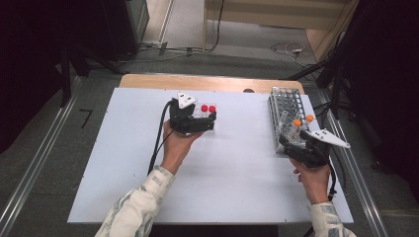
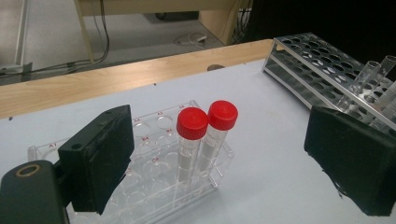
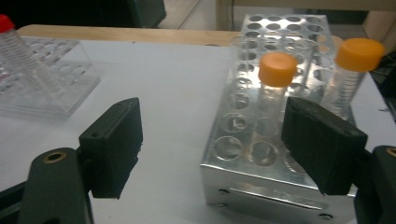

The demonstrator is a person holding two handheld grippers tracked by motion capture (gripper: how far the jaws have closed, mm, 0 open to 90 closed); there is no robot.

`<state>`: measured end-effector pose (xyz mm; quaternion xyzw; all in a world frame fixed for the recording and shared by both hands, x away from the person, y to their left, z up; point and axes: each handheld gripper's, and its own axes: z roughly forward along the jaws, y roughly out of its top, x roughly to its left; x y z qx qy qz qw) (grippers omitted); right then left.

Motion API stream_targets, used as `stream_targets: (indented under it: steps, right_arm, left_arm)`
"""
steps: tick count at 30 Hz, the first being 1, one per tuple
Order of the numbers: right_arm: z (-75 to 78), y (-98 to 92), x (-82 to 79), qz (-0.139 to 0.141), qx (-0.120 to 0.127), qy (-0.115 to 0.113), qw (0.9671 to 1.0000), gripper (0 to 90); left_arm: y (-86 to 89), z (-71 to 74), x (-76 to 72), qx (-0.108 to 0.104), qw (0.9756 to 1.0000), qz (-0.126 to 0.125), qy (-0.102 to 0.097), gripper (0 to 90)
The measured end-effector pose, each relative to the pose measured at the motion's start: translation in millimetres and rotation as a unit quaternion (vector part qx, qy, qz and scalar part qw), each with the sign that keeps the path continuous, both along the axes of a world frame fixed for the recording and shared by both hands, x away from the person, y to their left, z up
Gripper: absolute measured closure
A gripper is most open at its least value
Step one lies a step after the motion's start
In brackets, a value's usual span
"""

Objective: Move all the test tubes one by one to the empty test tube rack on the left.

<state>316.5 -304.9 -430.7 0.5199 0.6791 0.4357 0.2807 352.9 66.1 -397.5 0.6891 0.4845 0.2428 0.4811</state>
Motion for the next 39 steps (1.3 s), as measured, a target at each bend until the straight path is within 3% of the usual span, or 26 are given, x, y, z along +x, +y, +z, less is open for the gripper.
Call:
stream_targets:
  steps: [8, 12, 31, 39]
  right_arm:
    - [-8.0, -8.7, 20.3, -0.050, -0.020, 0.000, 0.9985, 30.8]
    - [-14.3, -9.1, 29.3, -0.052, -0.024, 0.010, 0.9983, 33.7]
    - [-20.4, -6.0, 38.3, -0.059, -0.039, 0.010, 0.9975, 70.2]
    - [-10.6, -6.0, 36.4, -0.058, -0.041, -0.006, 0.9975, 70.8]
  left_arm:
    - [1.6, -1.1, -1.5, 0.000, 1.0000, -0.001, 0.000, 9.0]
    - [3.5, -0.6, -1.5, -0.004, 1.0000, -0.004, 0.000, 9.0]
    - [3.1, -0.9, -1.3, -0.007, 0.9999, -0.005, 0.006, 9.2]
    - [3.8, -0.8, -0.8, -0.008, 0.9999, -0.003, 0.007, 9.2]
